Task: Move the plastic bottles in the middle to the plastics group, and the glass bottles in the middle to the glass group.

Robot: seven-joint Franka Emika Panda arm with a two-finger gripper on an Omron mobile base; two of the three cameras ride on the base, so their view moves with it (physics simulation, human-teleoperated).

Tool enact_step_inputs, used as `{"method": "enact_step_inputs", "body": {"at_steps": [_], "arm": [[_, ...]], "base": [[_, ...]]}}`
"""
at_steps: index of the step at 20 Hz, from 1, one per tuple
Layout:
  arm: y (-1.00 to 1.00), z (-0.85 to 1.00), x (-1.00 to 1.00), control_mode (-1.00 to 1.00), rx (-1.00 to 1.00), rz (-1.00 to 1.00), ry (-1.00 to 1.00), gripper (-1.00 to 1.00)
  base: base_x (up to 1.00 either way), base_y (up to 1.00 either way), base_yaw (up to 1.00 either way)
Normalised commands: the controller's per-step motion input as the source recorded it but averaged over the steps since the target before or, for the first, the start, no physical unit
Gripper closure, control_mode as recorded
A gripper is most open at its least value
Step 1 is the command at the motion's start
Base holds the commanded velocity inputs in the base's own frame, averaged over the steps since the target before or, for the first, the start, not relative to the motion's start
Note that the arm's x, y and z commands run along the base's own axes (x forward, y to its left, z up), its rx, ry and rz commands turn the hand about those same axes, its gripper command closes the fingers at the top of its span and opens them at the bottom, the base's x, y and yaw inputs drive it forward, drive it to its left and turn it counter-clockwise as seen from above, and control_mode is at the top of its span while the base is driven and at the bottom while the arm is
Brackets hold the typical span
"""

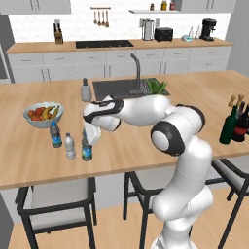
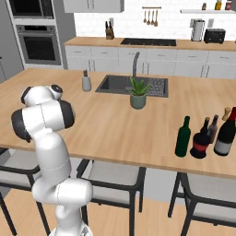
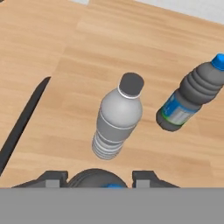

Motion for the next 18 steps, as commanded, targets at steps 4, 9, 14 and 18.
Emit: {"method": "enact_step_inputs", "body": {"at_steps": [4,9,14,18], "arm": [[0.23,-0.27,0.06,-1.0,0.0,0.0,0.0,-1.0],[0.07,-0.17,0.01,-1.0,0.0,0.0,0.0,-1.0],[0.0,-0.09,-0.2,-1.0,0.0,0.0,0.0,-1.0],[0.0,-0.08,-0.35,-1.0,0.0,0.0,0.0,-1.0]], "base": [[0.0,0.0,0.0],[0.0,0.0,0.0],[0.0,0.0,0.0],[0.0,0.0,0.0]]}}
